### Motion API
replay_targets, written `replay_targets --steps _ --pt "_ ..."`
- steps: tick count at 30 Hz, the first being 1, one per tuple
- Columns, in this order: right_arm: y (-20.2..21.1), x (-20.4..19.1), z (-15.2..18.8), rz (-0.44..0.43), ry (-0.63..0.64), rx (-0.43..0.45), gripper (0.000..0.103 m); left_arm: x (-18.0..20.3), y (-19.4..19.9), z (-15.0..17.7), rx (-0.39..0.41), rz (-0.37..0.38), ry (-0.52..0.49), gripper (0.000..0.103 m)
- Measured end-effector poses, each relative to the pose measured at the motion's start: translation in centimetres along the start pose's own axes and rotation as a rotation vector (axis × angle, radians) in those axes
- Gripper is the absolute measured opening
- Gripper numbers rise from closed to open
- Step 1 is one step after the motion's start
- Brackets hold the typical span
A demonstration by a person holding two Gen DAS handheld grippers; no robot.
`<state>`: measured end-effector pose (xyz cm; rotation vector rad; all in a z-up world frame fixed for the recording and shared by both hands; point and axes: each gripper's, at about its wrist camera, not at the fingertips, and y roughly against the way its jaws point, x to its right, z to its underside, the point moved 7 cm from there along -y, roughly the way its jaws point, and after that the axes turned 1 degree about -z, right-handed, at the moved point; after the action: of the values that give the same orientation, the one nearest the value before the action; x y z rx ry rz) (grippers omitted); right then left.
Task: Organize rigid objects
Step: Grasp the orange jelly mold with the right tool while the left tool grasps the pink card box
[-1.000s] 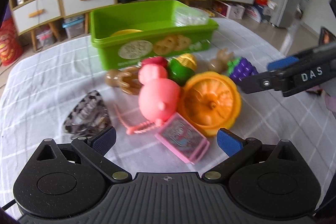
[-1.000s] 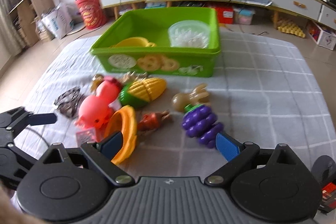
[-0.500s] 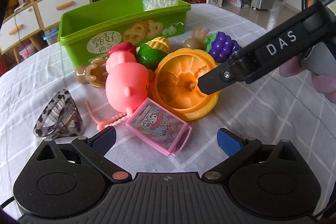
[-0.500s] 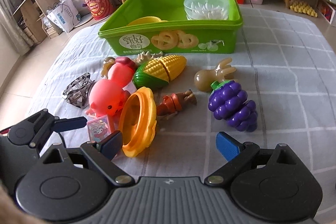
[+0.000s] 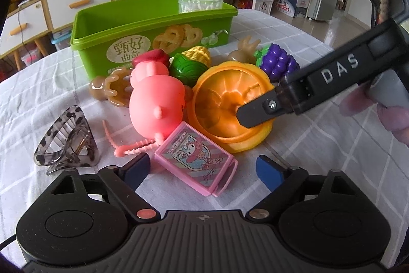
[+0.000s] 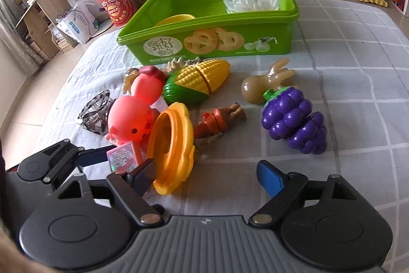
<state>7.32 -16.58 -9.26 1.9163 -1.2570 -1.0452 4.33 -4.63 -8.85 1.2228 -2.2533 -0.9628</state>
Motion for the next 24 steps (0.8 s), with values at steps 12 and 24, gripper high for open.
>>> replay_targets --steps 12,24 --pt "-0.29 -0.47 -0.07 -0.025 -0.004 0.003 0.047 -0.52 0.0 -0.31 0.008 -0.013 0.014 0.076" --pt "0.27 -0.85 -0.39 -0.041 -0.003 0.02 0.01 -0.69 0.28 -0.7 0.001 -0.01 0.04 0.069"
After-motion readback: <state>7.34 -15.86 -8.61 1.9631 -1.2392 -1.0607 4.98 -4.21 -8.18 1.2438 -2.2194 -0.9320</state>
